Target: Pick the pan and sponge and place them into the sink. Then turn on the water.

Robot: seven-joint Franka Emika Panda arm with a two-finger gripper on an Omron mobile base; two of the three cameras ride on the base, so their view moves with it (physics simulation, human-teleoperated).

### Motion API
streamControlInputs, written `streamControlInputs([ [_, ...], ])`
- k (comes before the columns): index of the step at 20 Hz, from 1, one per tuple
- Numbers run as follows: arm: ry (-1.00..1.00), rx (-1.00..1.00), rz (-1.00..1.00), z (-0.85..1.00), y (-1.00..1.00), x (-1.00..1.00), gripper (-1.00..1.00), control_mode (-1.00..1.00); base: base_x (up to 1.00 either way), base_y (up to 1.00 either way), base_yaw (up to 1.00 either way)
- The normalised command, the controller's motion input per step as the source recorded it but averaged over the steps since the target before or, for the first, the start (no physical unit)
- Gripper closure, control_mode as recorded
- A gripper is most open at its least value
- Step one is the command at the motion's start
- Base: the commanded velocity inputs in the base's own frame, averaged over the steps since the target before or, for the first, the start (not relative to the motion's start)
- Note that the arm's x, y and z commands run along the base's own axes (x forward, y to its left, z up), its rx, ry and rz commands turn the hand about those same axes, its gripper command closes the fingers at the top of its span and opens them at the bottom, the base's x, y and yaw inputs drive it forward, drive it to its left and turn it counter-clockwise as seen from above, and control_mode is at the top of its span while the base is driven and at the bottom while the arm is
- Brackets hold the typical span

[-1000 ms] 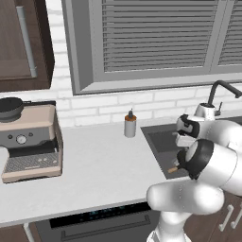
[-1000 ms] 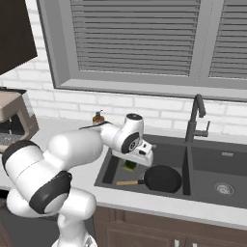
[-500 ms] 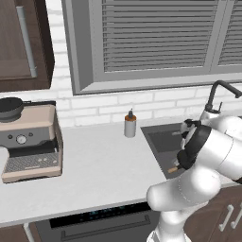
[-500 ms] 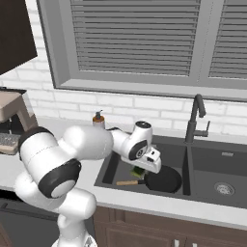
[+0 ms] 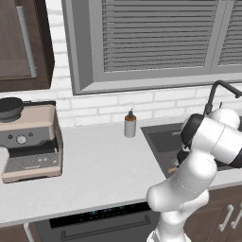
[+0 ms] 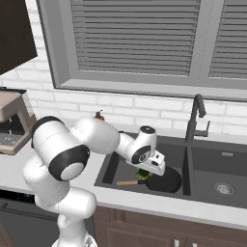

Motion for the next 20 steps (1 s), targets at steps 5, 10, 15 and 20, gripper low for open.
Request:
streamControlInputs([
  [5,-0.06,0.00,0.00,-0.23,-0.09,0.30,1.00,-1.00,0.00,0.00,0.00],
  [10,-0.06,0.00,0.00,-0.28,-0.12,0.34,1.00,-1.00,0.00,0.00,0.00],
  [15,-0.05,0.00,0.00,-0.36,-0.22,0.23,1.00,-1.00,0.00,0.00,0.00],
  [20,-0.04,0.00,0.00,-0.36,-0.19,0.18,1.00,-1.00,0.00,0.00,0.00],
])
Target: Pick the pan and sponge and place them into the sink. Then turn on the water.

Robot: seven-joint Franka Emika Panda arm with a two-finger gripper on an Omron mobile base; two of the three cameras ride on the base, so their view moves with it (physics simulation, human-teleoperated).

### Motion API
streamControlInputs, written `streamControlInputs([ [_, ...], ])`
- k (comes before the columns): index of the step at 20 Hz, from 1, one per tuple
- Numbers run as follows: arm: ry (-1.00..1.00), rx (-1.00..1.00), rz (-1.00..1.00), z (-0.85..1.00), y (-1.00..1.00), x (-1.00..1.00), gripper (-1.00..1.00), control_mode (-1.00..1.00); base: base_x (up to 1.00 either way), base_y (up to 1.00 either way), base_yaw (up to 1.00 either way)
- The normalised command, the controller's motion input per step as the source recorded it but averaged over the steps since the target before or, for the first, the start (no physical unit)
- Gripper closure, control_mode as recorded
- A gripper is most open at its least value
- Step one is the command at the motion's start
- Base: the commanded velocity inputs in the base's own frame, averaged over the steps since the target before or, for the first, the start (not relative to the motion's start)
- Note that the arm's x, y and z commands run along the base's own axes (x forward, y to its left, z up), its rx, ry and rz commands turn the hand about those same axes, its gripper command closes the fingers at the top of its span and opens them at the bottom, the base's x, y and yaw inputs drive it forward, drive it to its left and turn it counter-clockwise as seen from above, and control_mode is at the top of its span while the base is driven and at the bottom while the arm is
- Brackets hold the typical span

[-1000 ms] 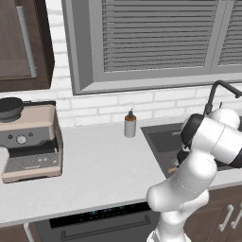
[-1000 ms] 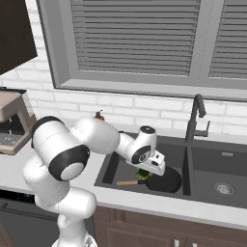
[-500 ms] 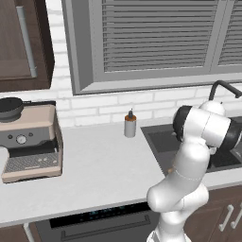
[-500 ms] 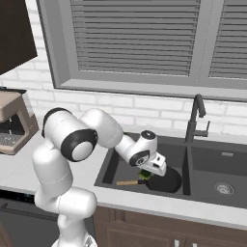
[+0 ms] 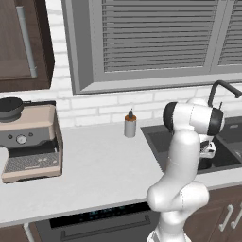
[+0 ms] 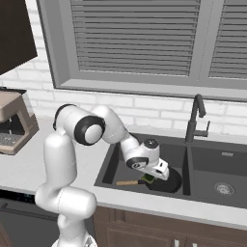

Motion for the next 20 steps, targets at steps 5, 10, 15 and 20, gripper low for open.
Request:
streamControlInputs([
  [5,-0.02,0.00,0.00,-0.30,-0.12,0.12,1.00,-1.00,0.00,0.00,0.00],
  [10,-0.03,0.00,0.00,-0.30,-0.07,0.09,1.00,-1.00,0.00,0.00,0.00],
  [15,-0.02,0.00,0.00,-0.18,-0.04,0.18,1.00,-1.00,0.00,0.00,0.00],
  [20,0.00,0.00,0.00,0.00,-0.02,0.38,1.00,-1.00,0.00,0.00,0.00],
])
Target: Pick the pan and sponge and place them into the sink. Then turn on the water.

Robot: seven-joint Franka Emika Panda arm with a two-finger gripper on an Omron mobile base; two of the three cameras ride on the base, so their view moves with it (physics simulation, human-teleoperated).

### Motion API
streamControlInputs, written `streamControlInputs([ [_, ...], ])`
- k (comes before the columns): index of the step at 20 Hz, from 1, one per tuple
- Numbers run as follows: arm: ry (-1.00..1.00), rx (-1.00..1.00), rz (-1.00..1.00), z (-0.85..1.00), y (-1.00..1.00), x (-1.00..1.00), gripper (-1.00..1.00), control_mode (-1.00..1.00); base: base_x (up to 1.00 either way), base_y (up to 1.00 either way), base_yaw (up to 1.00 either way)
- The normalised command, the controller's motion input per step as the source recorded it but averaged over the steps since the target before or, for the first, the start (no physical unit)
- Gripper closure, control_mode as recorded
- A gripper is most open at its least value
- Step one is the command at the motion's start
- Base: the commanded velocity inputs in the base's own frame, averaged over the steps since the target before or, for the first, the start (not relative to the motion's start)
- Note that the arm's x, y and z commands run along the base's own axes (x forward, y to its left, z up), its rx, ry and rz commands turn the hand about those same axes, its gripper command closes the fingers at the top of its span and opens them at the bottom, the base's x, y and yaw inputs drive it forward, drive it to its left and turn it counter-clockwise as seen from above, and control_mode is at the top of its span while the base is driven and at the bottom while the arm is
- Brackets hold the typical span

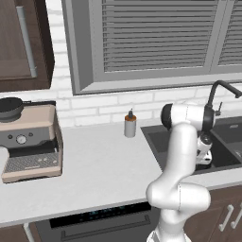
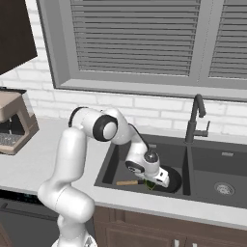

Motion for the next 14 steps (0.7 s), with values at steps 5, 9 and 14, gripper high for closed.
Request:
streamControlInputs([
  [5,0.00,0.01,0.00,0.02,-0.08,0.46,1.00,-1.00,0.00,0.00,0.00],
  [9,0.00,0.02,0.00,0.01,-0.14,0.42,1.00,-1.00,0.00,0.00,0.00],
  [14,0.00,0.02,0.00,0.00,-0.18,0.37,1.00,-1.00,0.00,0.00,0.00],
])
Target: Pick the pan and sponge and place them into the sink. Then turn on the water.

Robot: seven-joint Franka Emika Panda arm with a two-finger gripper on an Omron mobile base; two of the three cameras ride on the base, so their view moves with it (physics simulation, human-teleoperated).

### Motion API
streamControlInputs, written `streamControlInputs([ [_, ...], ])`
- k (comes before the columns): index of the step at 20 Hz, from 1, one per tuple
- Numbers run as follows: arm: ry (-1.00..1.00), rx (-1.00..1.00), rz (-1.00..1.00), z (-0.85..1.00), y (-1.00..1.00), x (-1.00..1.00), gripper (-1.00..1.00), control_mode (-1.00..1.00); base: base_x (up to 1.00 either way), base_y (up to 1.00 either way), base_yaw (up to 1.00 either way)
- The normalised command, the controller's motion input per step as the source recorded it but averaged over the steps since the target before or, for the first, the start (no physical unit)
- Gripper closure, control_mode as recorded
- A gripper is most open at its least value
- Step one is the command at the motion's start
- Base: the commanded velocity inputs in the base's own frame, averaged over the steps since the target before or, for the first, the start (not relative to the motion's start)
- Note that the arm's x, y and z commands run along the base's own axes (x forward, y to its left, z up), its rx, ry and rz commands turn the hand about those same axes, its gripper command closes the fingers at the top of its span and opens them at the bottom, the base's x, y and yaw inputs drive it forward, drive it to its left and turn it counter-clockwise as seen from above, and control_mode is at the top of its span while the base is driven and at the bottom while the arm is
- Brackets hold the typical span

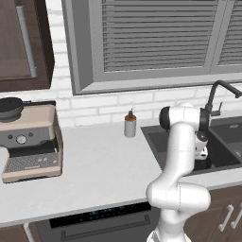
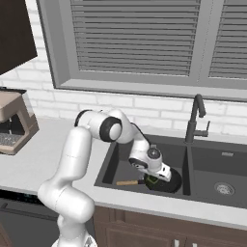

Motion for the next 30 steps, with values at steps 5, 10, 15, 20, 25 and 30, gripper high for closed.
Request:
streamControlInputs([
  [5,0.00,0.01,0.00,0.00,-0.19,0.22,1.00,-1.00,0.00,0.00,0.00],
  [10,0.00,0.00,0.00,-0.18,-0.04,0.13,1.00,-1.00,0.00,0.00,0.00],
  [15,0.00,0.00,0.00,-0.24,0.00,0.01,-1.00,-1.00,0.00,0.00,0.00],
  [20,0.00,0.00,0.00,-0.01,0.00,0.03,-1.00,-1.00,0.00,0.00,0.00],
  [25,0.00,0.00,0.00,0.15,-0.01,0.04,-1.00,-1.00,0.00,0.00,0.00],
  [30,0.02,0.00,0.00,0.54,-0.04,0.00,-1.00,-1.00,0.00,0.00,0.00],
])
